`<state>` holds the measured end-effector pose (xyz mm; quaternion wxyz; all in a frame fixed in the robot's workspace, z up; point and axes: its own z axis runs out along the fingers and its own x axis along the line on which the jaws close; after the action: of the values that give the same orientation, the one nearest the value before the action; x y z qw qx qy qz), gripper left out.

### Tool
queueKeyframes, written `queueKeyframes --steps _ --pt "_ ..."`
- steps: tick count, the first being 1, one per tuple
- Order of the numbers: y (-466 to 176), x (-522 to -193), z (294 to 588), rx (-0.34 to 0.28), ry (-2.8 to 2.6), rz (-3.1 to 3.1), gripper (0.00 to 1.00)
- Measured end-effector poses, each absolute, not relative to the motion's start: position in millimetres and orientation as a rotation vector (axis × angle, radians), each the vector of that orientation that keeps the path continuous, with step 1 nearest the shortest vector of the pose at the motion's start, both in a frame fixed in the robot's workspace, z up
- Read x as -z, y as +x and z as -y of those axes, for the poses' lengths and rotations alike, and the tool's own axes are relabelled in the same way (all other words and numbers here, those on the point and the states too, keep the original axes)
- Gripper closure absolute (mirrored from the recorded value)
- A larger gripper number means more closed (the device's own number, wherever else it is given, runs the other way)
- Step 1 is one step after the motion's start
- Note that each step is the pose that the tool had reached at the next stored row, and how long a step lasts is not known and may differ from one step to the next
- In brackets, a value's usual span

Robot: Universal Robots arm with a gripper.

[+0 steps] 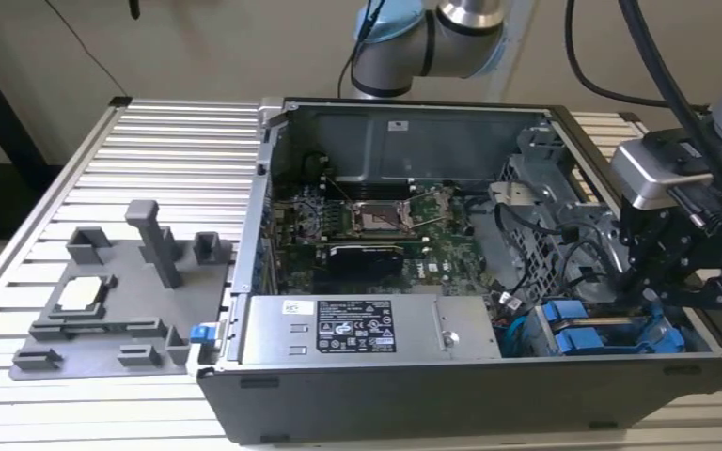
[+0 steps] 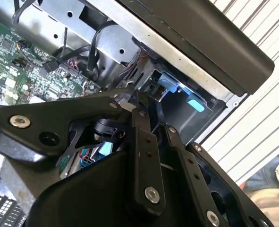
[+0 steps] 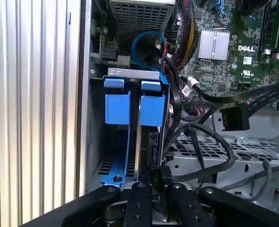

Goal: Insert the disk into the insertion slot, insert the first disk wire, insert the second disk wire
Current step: 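Insert the first disk wire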

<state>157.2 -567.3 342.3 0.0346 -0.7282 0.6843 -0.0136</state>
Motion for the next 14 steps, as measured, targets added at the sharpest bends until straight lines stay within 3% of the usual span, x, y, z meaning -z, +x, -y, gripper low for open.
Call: queueKeyframes --steps 14 --pt "157.2 -340.2 565.4 0.044 -2.185 -2.16 0.81"
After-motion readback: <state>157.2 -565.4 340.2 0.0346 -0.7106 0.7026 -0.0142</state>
